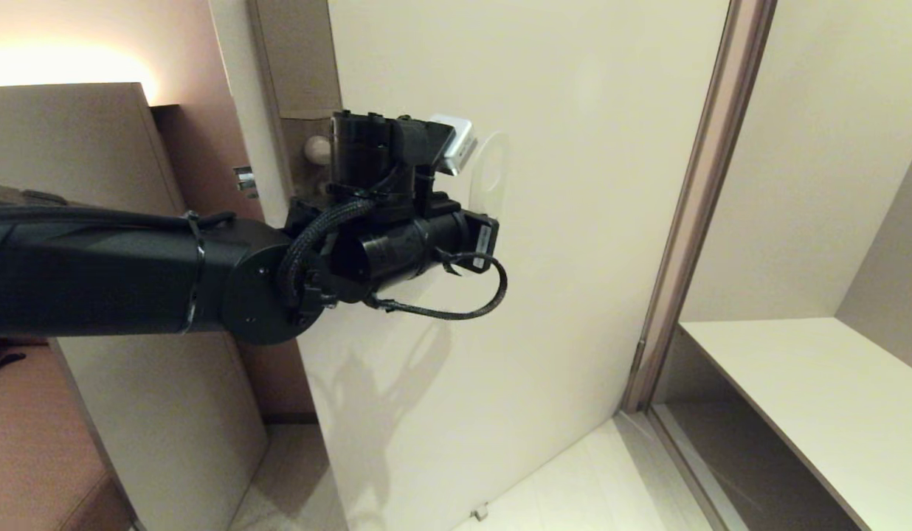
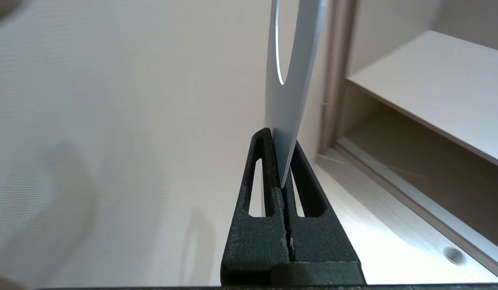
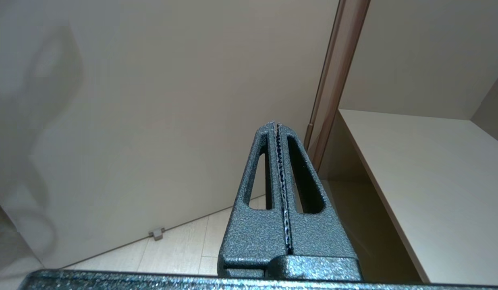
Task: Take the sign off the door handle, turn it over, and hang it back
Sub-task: Hand it to the other hand
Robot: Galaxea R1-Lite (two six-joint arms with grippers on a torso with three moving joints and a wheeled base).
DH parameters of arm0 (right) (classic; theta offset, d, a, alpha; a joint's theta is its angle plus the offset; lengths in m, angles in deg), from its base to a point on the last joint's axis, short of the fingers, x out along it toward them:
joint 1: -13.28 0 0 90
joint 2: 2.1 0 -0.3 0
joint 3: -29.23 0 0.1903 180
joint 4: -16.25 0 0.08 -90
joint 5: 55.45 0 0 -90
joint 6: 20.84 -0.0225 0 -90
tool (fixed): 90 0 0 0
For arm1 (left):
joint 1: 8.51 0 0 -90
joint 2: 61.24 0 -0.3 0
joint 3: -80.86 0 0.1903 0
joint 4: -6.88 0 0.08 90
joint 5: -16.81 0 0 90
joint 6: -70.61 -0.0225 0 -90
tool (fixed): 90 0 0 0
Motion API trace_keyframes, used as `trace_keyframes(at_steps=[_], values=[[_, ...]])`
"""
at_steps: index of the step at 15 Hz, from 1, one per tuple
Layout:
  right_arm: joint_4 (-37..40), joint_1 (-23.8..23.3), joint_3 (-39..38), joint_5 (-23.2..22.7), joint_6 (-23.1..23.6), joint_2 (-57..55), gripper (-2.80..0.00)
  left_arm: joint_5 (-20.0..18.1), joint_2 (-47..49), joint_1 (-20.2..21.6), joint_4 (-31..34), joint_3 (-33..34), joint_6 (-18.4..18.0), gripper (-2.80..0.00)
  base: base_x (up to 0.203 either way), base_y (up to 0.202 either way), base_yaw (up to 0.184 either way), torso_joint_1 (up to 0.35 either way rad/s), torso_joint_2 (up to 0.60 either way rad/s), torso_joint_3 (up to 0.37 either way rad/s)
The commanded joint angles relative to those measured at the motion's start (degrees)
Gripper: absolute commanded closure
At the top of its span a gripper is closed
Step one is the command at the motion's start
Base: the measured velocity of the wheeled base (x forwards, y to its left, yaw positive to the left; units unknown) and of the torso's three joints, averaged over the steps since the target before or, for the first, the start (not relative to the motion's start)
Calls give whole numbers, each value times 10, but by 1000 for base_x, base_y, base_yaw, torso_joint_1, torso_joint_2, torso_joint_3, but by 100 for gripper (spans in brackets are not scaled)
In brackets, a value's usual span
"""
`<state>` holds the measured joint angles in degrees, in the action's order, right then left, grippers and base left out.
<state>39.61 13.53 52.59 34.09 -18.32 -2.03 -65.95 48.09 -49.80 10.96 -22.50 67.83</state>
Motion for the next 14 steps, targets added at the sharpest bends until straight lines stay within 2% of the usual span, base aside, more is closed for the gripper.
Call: trace_keyframes(at_steps=[1, 2, 6, 9, 14], values=[[0, 0, 0, 0, 0, -1, 0, -8, -20, -17, -1, 8, 1, 0, 0, 0, 0, 0, 0, 0], [0, 0, 0, 0, 0, -1, 0, -32, -29, -19, -1, 11, 1, 0, 0, 0, 0, 0, 0, 0], [0, 0, 0, 0, 0, -1, 0, -173, -68, -20, -3, 35, 10, 0, 0, 0, 0, 0, 0, 0], [0, 0, 0, 0, 0, -1, 0, -293, -93, -13, -6, 45, 56, 0, 0, 0, 0, 0, 0, 0], [0, 0, 0, 0, 0, -1, 0, -417, -117, -11, -42, 69, 97, 0, 0, 0, 0, 0, 0, 0]])
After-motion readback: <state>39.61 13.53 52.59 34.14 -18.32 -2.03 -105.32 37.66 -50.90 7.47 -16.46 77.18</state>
